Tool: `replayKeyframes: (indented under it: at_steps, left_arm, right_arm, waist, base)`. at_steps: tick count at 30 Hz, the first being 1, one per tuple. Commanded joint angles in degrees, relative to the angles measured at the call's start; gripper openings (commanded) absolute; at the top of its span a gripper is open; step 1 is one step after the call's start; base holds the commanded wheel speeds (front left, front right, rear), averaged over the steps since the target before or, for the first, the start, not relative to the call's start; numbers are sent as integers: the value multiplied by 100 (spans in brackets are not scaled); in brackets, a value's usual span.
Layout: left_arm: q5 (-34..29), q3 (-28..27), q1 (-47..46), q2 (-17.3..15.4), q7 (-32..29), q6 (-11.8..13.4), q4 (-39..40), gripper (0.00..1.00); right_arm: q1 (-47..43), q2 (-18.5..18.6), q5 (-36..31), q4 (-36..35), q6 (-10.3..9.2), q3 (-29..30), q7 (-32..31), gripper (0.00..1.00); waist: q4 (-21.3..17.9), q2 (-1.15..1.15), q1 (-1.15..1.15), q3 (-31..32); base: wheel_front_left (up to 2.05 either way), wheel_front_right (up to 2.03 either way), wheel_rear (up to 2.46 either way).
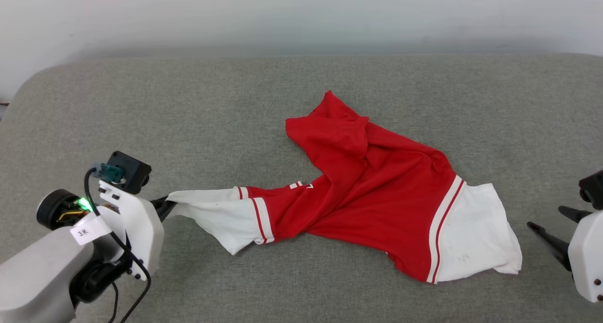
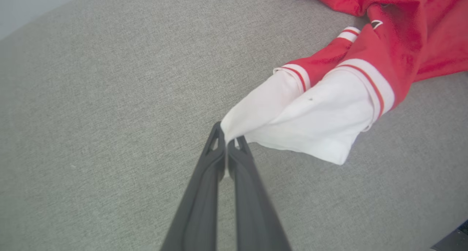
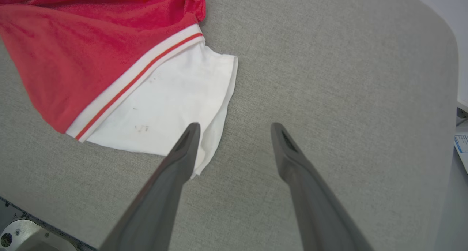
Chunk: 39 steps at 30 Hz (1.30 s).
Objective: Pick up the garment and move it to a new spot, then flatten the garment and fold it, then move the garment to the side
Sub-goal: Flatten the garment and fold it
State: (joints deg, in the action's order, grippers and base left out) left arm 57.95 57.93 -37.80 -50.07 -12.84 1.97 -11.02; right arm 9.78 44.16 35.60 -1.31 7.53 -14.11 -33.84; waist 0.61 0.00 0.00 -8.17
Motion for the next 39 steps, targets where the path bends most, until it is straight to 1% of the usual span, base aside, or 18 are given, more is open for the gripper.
replayKeyframes:
  at_steps: [1,4,9,13,17,21,22,23,25,30,32,35,39]
  left_arm:
    - [-59,27,48,25,27,47,61,0]
    - [-122,53,7,89,27,108,173,0]
    - [-221,89,-97,139,30,139,313,0]
    - [-283,99,-132,155,47,163,398,0]
    - [-311,112,-125,173,76,189,465,0]
    - [-289,142,1,168,110,208,505,0]
    - [-272,151,35,158,119,210,507,0]
    - [-262,161,61,144,128,211,502,0]
    - [-219,170,128,126,146,200,502,0]
    - [-30,107,309,100,269,178,687,0]
    - [154,-5,394,80,367,171,844,0]
    - [226,-101,439,-57,468,225,1155,0]
    - [420,-334,399,-187,575,277,1664,0]
  right_arm:
    - [150,-12,64,80,-8,-92,-55,100]
    - [303,-111,180,333,-7,-355,-137,100]
    - [539,-279,255,897,-7,-786,-77,100]
    - [667,-429,250,1431,-8,-1108,54,100]
    - [653,-566,280,1941,-6,-1577,162,100]
    - [622,-744,520,2141,8,-1946,417,100]
    - [651,-753,570,2138,13,-2002,530,42]
    - [695,-724,574,2136,23,-2060,635,0]
    - [781,-621,549,2142,22,-2108,889,0]
    - [902,-422,641,2026,-6,-1972,1547,0]
    - [933,-343,615,1922,-7,-1844,1829,0]
    - [948,-283,603,1758,-6,-1606,2143,0]
    - [964,-171,646,1436,-6,-1227,2306,0]
  waist:
    - [37,0,0,-45]
    - [92,0,0,-109]
    - [184,0,0,-224]
    - [244,0,0,-329]
    - [299,0,0,-411]
    - [309,0,0,-426]
    - [300,0,0,-417]
    - [290,0,0,-394]
    - [268,0,0,-323]
    - [211,0,0,-45]
    - [181,0,0,82]
    - [139,0,0,264]
    - [99,0,0,469]
  base:
    - [0,0,0]
    - [0,0,0]
    - [0,0,0]
    - [0,0,0]
    - [0,0,0]
    - [0,0,0]
    - [0,0,0]
    - [0,0,0]
    - [0,0,0]
    - [0,0,0]
    - [0,0,0]
    - [0,0,0]
    - [0,0,0]
